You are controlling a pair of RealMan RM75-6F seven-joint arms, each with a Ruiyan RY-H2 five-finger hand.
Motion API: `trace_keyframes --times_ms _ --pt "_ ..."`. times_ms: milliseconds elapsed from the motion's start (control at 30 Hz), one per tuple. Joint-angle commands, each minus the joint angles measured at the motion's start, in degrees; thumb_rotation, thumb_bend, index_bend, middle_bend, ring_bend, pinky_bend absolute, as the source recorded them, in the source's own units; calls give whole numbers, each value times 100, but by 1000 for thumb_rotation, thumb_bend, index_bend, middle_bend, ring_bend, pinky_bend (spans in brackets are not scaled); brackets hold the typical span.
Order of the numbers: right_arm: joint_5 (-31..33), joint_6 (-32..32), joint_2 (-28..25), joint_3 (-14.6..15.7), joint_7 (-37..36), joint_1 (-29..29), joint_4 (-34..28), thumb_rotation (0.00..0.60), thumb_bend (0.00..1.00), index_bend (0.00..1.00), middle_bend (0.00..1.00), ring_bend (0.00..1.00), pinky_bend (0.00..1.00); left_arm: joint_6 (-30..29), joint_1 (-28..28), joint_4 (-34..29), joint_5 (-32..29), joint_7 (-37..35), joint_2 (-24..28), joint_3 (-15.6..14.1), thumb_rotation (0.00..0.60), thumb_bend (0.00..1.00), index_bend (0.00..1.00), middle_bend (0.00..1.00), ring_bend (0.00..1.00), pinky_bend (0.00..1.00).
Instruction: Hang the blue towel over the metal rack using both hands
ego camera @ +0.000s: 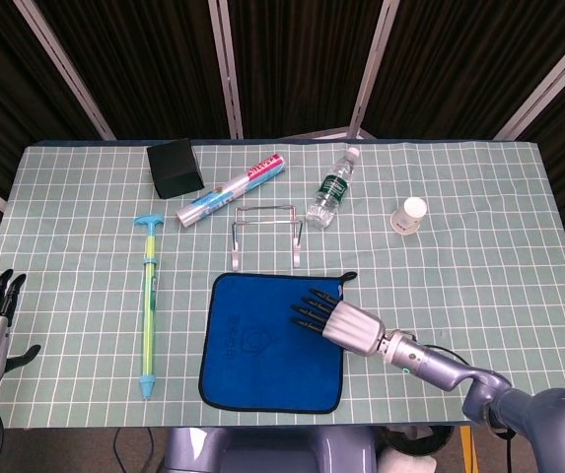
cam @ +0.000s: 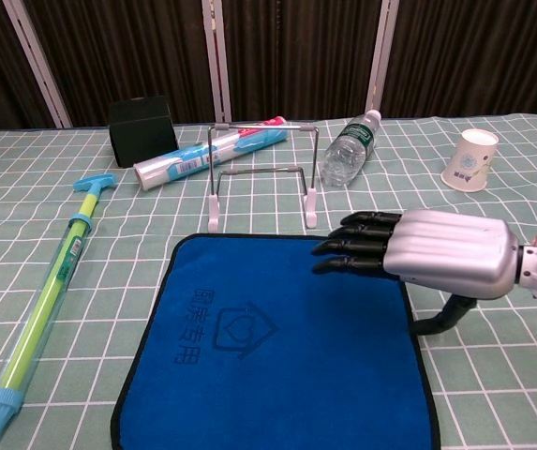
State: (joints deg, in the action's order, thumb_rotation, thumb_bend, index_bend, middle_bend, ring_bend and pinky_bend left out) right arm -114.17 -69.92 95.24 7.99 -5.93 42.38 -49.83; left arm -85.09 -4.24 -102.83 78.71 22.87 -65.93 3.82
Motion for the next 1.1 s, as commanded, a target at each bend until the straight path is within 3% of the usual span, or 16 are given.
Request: trace_keyframes --times_ms 33,333,767,933,1100 --pt "41 -67 -120 82 74 -23 -14 600 95 0 2 0 0 -2 -9 6 -9 30 -15 -2 600 0 0 0 0 0" --pt "102 -86 -30 228 48 -69 72 600 96 0 3 0 0 -44 -12 -20 11 92 -42 -22 600 0 0 0 0 0" --pt "254 -109 203 150 16 46 112 600 106 0 6 0 0 -4 -40 -3 -44 107 -61 -36 600 0 0 0 0 0" --pt "306 -115 210 166 -55 63 112 600 184 43 11 0 0 6 -50 3 -69 94 -59 -32 600 0 0 0 0 0" --pt "288 -188 202 222 -134 64 107 600 319 170 19 0 0 24 -64 13 -82 117 -71 -39 600 0 0 0 0 0"
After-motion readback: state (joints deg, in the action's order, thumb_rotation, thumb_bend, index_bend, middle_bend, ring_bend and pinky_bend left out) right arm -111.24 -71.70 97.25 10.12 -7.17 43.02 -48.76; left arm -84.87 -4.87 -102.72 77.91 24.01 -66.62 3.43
